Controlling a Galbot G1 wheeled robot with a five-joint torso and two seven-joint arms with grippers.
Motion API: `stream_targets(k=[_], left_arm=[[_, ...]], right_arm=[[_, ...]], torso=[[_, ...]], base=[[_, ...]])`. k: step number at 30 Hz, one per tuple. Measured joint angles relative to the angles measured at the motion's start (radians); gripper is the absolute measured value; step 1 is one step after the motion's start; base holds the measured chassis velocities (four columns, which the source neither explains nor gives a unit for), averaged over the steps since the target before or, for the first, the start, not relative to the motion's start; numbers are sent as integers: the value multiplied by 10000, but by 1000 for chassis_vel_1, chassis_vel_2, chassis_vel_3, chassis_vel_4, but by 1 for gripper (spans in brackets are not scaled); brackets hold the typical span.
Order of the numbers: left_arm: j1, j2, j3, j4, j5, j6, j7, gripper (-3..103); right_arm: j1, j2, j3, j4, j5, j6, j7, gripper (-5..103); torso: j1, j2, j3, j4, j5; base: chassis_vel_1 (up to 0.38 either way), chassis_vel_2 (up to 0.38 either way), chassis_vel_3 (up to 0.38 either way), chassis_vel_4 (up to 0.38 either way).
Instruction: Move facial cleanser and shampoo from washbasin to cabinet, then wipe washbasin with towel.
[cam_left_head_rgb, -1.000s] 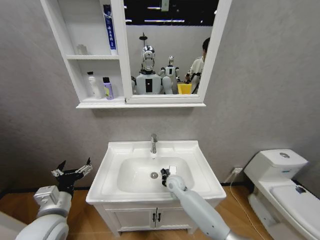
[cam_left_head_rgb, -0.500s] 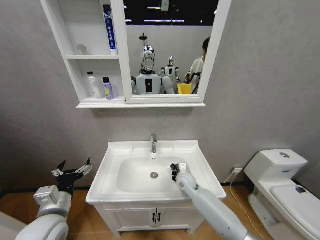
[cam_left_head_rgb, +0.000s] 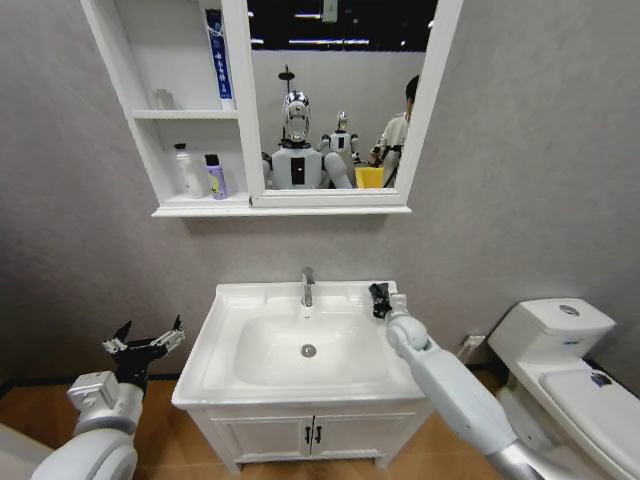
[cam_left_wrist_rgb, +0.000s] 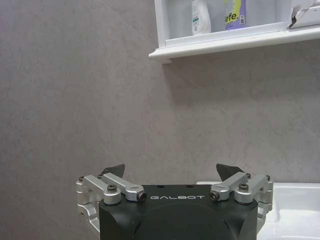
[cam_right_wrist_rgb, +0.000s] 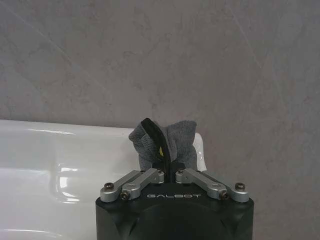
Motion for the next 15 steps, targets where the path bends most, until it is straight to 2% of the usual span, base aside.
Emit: stream_targets(k=[1,2,3,5,6,7,8,9,11,12,13,15], left_arm=[[0,0,0,0,0,0,0,100],[0,0,0,0,0,0,0,100],[0,0,0,0,0,0,0,100],[-1,0,0,0,0,0,0,100],[0,0,0,1,0,0,0,100],[0,0,0,1,0,0,0,100],[-1,0,0,0,0,0,0,100],[0,0,0,0,0,0,0,100],[0,0,0,0,0,0,0,100],[-1,0,0,0,0,0,0,100],[-1,0,0,0,0,0,0,100],[0,0,0,0,0,0,0,100]], right_arm=[[0,0,0,0,0,0,0,5],[10,-43,66,-178,-276,205,-476,4],[-2,-56,72,-220,-308,264,-649,9],[-37,-53,63,-220,-288,311,-704,9],[-97,-35,49,-202,-250,319,-719,14],[-97,-35,49,-202,-250,319,-719,14],[-163,11,27,-162,-202,307,-599,25],[-219,61,16,-129,-172,293,-395,30],[-275,84,11,-91,-151,268,-243,30],[-366,82,11,-8,-136,204,-41,41],[-366,82,11,-8,-136,204,-41,41],[-455,27,29,49,-134,171,169,52]], torso=[[0,0,0,0,0],[0,1,0,-1,-2],[0,0,-1,-2,-4],[0,1,-1,0,-2],[0,1,-1,0,-1],[0,1,-1,0,-1],[0,1,-1,0,-2],[0,1,-2,0,-3],[0,1,-1,2,-1],[0,1,-1,0,-2],[0,1,-1,0,-2],[-1,2,-2,0,-3]], base=[[0,0,0,0],[0,0,0,0],[0,0,0,0],[0,0,0,0],[0,0,0,0],[0,0,0,0],[0,0,0,0],[0,0,0,0],[0,0,0,0],[0,0,0,0],[0,0,0,0],[0,0,0,0]])
